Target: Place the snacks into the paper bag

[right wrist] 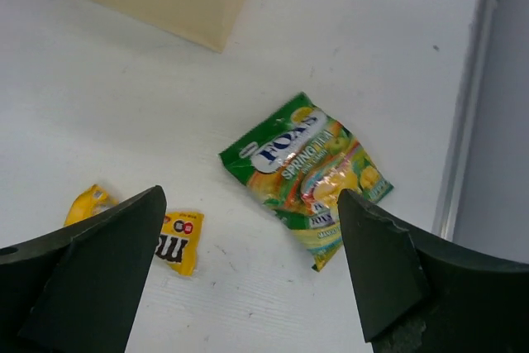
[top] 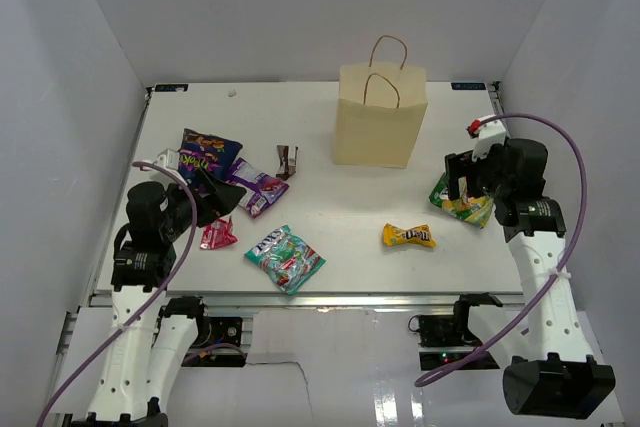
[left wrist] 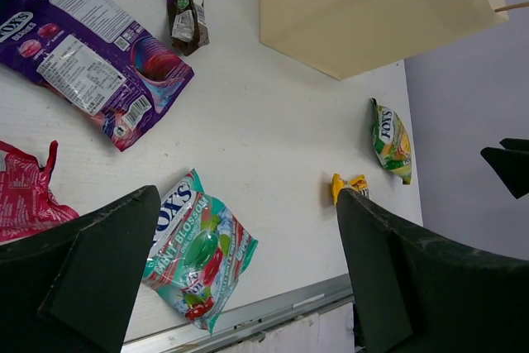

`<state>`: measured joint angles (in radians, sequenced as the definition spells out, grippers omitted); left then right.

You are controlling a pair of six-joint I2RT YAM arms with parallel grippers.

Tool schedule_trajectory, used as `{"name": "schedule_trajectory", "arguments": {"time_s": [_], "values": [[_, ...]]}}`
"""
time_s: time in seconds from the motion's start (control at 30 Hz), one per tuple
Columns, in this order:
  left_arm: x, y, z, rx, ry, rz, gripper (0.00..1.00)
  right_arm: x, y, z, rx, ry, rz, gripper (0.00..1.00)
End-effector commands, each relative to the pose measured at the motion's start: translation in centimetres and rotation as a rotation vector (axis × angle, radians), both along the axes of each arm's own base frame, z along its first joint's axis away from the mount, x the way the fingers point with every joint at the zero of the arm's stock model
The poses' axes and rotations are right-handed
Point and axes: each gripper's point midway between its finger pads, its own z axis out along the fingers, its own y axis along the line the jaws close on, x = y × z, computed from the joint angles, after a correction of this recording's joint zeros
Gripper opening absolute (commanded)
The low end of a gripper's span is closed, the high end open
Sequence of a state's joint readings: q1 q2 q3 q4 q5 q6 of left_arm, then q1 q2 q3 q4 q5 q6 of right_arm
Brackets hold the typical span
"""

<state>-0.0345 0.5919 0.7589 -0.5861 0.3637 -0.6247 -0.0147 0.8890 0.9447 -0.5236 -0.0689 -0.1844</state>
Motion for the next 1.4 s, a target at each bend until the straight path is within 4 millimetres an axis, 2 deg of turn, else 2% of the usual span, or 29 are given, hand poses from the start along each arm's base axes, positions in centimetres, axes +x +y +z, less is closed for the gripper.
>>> {"name": "schedule_trajectory", "arguments": {"time_s": [0.0,0.03,0.1,0.13,0.17,0.23,0.27,0.37,0.53,0.57,0.7,0.9,1.0,1.07,1.27,1.37], "values": [[0.1,-0.6,-0.6,-0.022,0.012,-0.035,0.98,-2.1,6.4,3.3,-0.107,-0.161,0.577,0.90],[0.1,-0.7,-0.8,-0.023,0.016,-0.039,0.98,-4.4,7.2,1.7,-0.238,-0.141,0.789,0.90],[-0.1,-0.9,-1.4,-0.030,0.031,-0.052,0.98,-6.2,9.3,0.9,-0.198,-0.121,0.925,0.90],[-0.1,-0.9,-1.5,-0.033,0.035,-0.055,0.98,-7.8,9.5,-0.3,-0.174,-0.056,0.969,0.90],[-0.3,-1.1,-1.6,-0.039,0.038,-0.063,0.98,-8.1,9.9,-0.9,-0.188,-0.055,1.039,0.90],[-0.4,-1.2,-1.8,-0.046,0.044,-0.066,0.98,-8.6,9.9,-2.4,-0.182,0.002,1.074,0.90],[-0.5,-1.2,-1.9,-0.050,0.048,-0.068,0.98,-8.5,9.6,-3.8,-0.191,0.058,1.084,0.90],[-0.9,-1.5,-2.5,-0.067,0.074,-0.078,0.98,-7.7,9.1,-5.9,-0.222,0.149,1.064,0.93],[-1.8,-1.8,-5.1,-0.120,0.187,-0.063,0.98,-8.0,9.9,-10.2,-0.329,0.247,1.116,0.94],[-1.9,-1.8,-5.6,-0.124,0.200,-0.058,0.98,-7.8,10.0,-11.7,-0.375,0.260,1.128,0.94],[-2.3,-1.3,-7.2,-0.145,0.257,0.004,0.98,-6.9,9.7,-15.0,-0.459,0.307,1.152,0.96],[-2.7,-1.5,-7.4,-0.184,0.292,0.020,0.98,-4.8,9.0,-17.3,-0.561,0.289,1.153,1.00],[-3.1,-1.6,-7.7,-0.197,0.297,0.025,0.98,-4.1,9.3,-18.6,-0.579,0.267,1.165,0.89],[-3.2,-1.6,-7.8,-0.207,0.301,0.024,0.98,-4.3,9.1,-19.8,-0.604,0.276,1.175,0.82],[-3.4,-1.8,-8.1,-0.210,0.315,0.012,0.98,-4.2,9.5,-21.0,-0.576,0.274,1.154,0.68],[-3.7,-1.9,-8.3,-0.217,0.311,0.010,0.98,-4.8,10.1,-20.8,-0.519,0.301,1.173,0.37]]}}
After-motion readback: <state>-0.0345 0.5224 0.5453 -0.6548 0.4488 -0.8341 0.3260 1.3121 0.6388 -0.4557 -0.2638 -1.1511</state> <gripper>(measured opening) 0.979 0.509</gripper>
